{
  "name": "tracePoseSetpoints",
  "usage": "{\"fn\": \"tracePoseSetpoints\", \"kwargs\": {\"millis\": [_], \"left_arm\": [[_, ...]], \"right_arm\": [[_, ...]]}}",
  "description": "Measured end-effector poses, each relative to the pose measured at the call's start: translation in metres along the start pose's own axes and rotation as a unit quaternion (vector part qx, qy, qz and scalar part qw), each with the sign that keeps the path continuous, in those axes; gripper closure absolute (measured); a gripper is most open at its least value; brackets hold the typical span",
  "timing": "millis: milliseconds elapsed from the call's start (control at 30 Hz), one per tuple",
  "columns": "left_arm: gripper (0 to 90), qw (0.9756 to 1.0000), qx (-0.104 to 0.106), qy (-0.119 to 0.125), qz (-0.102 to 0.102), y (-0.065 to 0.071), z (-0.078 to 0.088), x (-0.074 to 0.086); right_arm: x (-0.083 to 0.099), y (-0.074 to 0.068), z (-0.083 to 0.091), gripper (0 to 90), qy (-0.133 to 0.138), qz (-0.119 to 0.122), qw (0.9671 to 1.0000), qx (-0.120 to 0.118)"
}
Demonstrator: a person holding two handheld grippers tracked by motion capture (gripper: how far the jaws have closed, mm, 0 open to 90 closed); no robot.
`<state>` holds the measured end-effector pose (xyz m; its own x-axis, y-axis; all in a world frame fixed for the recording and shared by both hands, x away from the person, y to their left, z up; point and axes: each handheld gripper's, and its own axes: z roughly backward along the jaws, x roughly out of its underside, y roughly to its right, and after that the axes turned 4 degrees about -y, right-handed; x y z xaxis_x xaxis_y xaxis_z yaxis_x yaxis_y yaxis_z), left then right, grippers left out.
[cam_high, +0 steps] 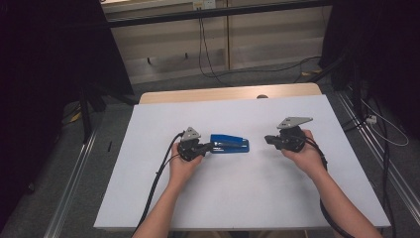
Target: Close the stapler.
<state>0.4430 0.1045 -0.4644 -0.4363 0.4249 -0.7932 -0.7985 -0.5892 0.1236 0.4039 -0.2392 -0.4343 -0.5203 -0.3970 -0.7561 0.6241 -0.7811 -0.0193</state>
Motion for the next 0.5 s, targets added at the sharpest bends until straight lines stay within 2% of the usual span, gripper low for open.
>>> {"fn": "tracePoseSetpoints", "kwargs": {"millis": [100, 233, 333, 467, 500], "left_arm": [[90.0, 0.9999, 0.009, 0.002, 0.007, 0.002, 0.001, -0.001], [89.1, 0.9998, 0.016, 0.005, 0.013, 0.003, 0.006, -0.002], [80.8, 0.9997, 0.016, 0.01, 0.015, 0.005, 0.012, -0.003], [62.2, 0.9994, 0.014, 0.014, 0.027, 0.008, 0.022, -0.004], [61.5, 0.9995, 0.013, 0.014, 0.023, 0.008, 0.025, -0.004]], "right_arm": [[0.001, -0.004, -0.002, 88.6, 0.009, -0.003, 0.9999, -0.009], [0.003, -0.01, -0.002, 80.6, 0.014, -0.002, 0.9998, -0.013], [0.005, -0.012, 0.002, 74.2, 0.021, -0.006, 0.9997, -0.007], [0.01, -0.014, 0.007, 59.2, 0.035, -0.018, 0.9992, -0.011], [0.011, -0.016, 0.009, 56.5, 0.036, -0.019, 0.9991, -0.013]]}}
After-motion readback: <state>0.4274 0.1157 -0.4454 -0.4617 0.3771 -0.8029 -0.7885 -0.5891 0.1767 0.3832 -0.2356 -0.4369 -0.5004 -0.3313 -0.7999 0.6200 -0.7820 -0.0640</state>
